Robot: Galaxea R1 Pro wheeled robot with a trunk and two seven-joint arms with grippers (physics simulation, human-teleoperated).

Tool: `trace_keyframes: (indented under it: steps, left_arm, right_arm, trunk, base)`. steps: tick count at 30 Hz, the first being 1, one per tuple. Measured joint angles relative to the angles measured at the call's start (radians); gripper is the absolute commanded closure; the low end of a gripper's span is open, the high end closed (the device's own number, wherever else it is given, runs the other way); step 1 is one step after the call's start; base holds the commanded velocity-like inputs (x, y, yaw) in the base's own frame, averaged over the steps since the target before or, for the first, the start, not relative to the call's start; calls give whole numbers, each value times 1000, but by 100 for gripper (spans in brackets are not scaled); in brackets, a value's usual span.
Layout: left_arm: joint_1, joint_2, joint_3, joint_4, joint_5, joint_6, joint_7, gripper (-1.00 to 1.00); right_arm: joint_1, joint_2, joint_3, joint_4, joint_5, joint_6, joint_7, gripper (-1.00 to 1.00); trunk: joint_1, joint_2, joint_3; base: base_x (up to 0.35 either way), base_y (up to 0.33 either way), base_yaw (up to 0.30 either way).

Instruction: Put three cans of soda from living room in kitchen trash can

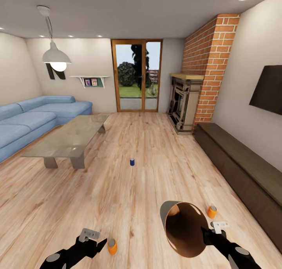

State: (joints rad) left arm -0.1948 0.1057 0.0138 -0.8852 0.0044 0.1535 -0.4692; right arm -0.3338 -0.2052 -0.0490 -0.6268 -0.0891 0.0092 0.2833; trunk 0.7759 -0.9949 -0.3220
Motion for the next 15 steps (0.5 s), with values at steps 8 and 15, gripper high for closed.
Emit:
trace_keyframes:
  steps: [8,15]
  left_arm:
    - [0,0,0,0,0,1,0,-100]
    - [0,0,0,0,0,1,0,-100]
  right_arm:
    - [0,0,-3,0,0,1,4,100]
    - [0,0,-6,1,-3,5,1,100]
  trunk:
    - [0,0,-11]
    - [0,0,-18]
  base:
    - [247,139,-54]
    - [241,89,-182]
